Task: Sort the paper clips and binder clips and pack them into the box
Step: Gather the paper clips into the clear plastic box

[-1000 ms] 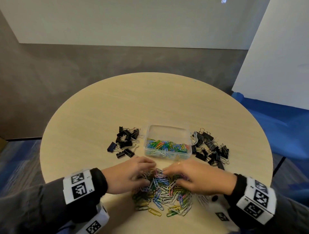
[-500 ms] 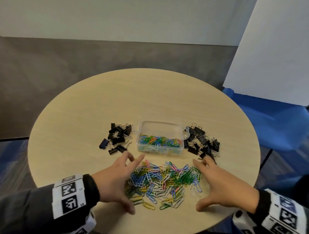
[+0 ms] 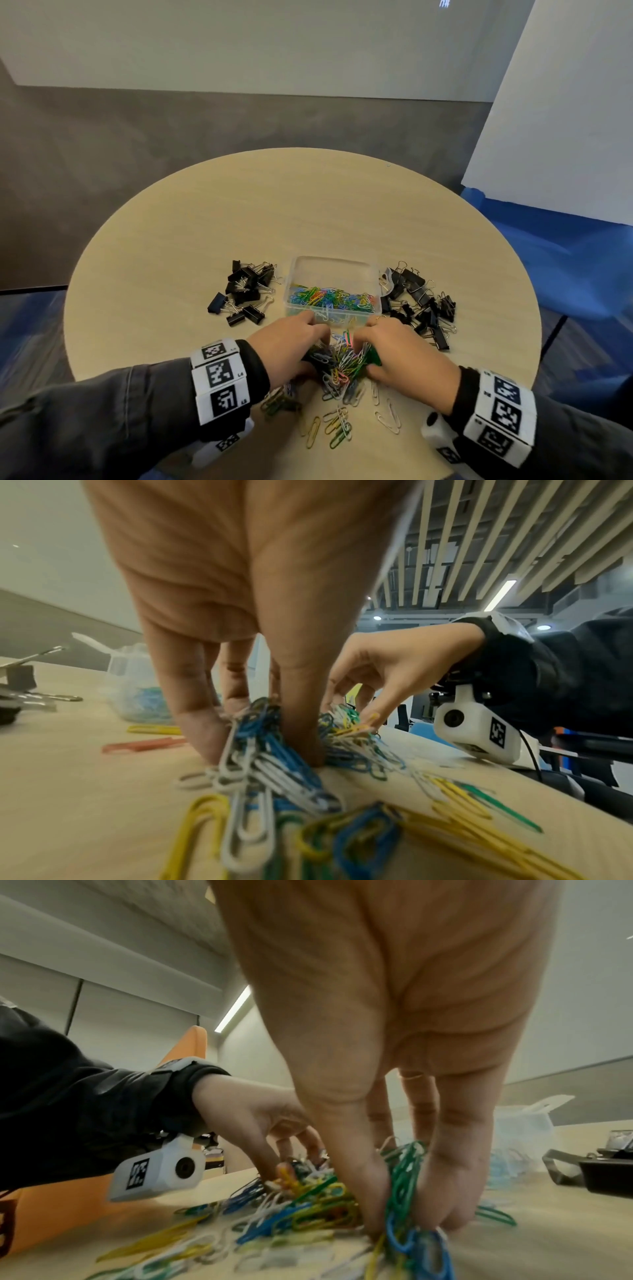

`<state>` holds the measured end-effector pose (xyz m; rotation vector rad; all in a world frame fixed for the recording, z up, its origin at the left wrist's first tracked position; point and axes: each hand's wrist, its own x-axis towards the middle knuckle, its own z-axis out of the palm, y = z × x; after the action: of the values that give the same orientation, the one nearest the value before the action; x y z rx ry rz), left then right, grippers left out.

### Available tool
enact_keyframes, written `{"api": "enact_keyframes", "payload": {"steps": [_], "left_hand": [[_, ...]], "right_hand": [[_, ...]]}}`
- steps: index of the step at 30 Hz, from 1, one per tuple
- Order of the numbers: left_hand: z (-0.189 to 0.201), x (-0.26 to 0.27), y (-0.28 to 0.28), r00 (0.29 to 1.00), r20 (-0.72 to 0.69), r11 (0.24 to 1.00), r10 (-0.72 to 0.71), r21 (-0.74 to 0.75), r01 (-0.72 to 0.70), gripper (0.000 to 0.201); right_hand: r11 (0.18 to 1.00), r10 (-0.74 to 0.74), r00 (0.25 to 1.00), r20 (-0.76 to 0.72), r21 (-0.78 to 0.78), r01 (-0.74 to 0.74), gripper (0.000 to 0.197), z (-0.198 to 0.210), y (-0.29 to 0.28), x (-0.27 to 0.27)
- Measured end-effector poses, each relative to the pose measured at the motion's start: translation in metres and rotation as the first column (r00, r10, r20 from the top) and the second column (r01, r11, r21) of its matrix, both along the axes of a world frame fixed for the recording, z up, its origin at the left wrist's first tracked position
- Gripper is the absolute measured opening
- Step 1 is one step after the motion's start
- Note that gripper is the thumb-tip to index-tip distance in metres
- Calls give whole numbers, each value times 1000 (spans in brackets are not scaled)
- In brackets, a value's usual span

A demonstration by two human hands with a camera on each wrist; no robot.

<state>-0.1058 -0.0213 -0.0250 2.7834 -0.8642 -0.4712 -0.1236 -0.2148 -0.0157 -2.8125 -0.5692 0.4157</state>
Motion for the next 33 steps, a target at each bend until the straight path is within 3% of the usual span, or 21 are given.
{"api": "enact_keyframes", "payload": {"steps": [11, 15, 18, 21, 26, 33], "left_hand": [[10, 15, 15, 998, -29, 987, 62, -148, -66, 26], [20, 20, 17, 994, -64, 976, 91, -190, -101, 23], [27, 23, 18, 994, -64, 968, 94, -226, -106, 21], [31, 26, 17, 994, -61, 963, 87, -252, -100, 20], [45, 38, 11, 993, -59, 944, 106, -308, -119, 16], [75, 65, -16, 990, 65, 905, 125, -417, -87, 14]], "right_hand": [[944, -75, 985, -157, 307, 121, 9, 30, -28, 38], [864, -173, 985, -5, 480, 154, 5, 41, -31, 58], [860, -207, 975, 83, 491, 140, 11, 32, -25, 66], [891, -123, 992, 4, 441, 108, 22, 18, -22, 66], [886, -111, 994, 18, 454, 91, 20, 16, -27, 64], [863, -136, 989, 60, 498, 88, 20, 21, -33, 63]]}}
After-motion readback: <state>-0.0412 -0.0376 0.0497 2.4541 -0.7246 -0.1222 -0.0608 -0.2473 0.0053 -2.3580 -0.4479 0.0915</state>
